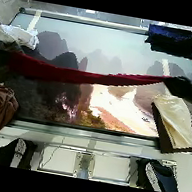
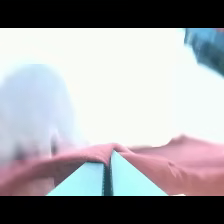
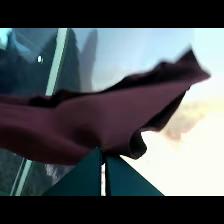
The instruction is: Fold the shirts.
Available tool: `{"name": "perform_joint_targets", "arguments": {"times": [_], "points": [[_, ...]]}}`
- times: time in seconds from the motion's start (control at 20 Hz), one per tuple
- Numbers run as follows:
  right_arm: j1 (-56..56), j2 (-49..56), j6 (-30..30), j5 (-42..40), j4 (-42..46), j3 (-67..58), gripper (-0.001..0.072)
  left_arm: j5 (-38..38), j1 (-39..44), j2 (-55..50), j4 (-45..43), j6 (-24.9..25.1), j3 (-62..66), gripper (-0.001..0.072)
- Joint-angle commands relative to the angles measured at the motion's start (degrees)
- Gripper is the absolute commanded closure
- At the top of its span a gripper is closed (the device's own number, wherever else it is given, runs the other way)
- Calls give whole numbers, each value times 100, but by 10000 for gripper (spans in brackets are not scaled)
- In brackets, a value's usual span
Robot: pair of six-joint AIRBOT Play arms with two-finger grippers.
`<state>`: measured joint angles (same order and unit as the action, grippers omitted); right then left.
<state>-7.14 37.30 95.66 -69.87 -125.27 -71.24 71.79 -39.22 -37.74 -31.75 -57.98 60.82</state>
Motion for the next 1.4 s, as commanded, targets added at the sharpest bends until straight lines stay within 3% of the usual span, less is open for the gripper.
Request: {"name": "perform_joint_targets", "arguments": {"times": [0.0,0.1,0.2,0.4,0.55,0.7,1.1,1.35], "points": [[2,-726,142,-149,232,-1414,703,-186,186,911,-1292,-951,1639,697],[2,-645,142,-284,546,-2398,704,-131,1329,538,-3410,-1690,3191,697],[2,-411,142,-389,868,-3228,705,184,2717,120,-4863,-2059,4365,697],[2,306,144,-870,1003,-3729,705,962,4562,-632,-5984,-2304,4804,696],[2,1224,136,-2116,1370,-3713,704,1180,4717,-1604,-6347,-2286,4800,697],[2,2326,160,-2326,1502,-3331,704,1139,4690,-2830,-6555,-2258,4695,696],[4,5119,293,-531,1290,-2146,703,-481,4690,-6074,-6557,-2258,4487,696],[4,6024,289,173,1005,-2157,703,-1165,4601,-6802,-6581,-2264,4494,696]]}}
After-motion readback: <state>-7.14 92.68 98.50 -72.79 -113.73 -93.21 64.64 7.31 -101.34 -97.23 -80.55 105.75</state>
